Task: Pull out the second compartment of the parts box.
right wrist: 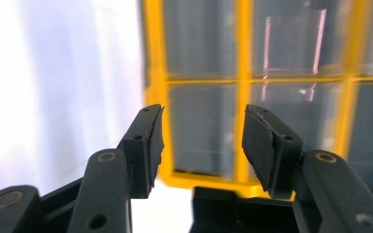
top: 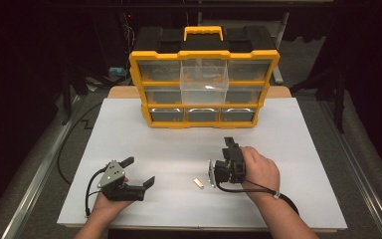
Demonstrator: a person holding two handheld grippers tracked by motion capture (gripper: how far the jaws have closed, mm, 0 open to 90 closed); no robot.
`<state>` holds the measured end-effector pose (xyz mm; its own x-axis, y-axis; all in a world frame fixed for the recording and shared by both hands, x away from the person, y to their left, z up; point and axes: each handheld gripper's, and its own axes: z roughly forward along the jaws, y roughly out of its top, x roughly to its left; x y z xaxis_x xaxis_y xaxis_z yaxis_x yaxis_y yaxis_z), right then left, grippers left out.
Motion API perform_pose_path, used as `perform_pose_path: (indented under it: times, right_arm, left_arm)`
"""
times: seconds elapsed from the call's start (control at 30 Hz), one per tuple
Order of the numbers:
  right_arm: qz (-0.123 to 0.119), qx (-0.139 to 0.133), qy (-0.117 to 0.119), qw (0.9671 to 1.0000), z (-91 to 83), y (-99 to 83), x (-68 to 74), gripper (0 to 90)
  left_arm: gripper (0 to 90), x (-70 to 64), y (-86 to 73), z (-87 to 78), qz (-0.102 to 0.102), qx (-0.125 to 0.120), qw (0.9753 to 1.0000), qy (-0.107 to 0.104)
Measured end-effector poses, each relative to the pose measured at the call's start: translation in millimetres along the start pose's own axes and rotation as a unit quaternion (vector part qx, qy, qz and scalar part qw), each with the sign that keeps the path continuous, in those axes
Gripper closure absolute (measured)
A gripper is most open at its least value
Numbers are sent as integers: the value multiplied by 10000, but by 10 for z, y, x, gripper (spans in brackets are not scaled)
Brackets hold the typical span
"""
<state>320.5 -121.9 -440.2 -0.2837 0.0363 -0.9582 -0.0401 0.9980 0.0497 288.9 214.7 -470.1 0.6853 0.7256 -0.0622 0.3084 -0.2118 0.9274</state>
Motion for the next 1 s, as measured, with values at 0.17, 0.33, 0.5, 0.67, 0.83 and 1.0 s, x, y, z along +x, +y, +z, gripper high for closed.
perform_pose_path:
  times: [0.17, 0.33, 0.5, 0.67, 0.83, 1.0]
  right_arm:
    - [-26, 55, 169, 9998, -5, -103, 246, 501]
    - [16, 33, 331, 9994, -72, -233, 427, 484]
    - [42, 135, 441, 9989, -132, -371, 488, 456]
    - [145, 173, 440, 9988, -161, -503, 446, 423]
    - [229, 354, 545, 9976, -154, -603, 398, 371]
    - [278, 325, 566, 9975, -152, -617, 374, 302]
  left_arm:
    - [1, 4, -1, 0, -19, 9, 10000, 2]
    - [1, 5, -1, -1, -11, 29, 10000, -15]
    - [1, -1, 0, 8, -12, 42, 10000, -3]
    - [0, 14, 2, 7, -48, 59, 10000, 45]
    - [0, 10, 1, 20, -20, 88, 9999, 64]
    - [1, 18, 1, 21, -49, 85, 9999, 127]
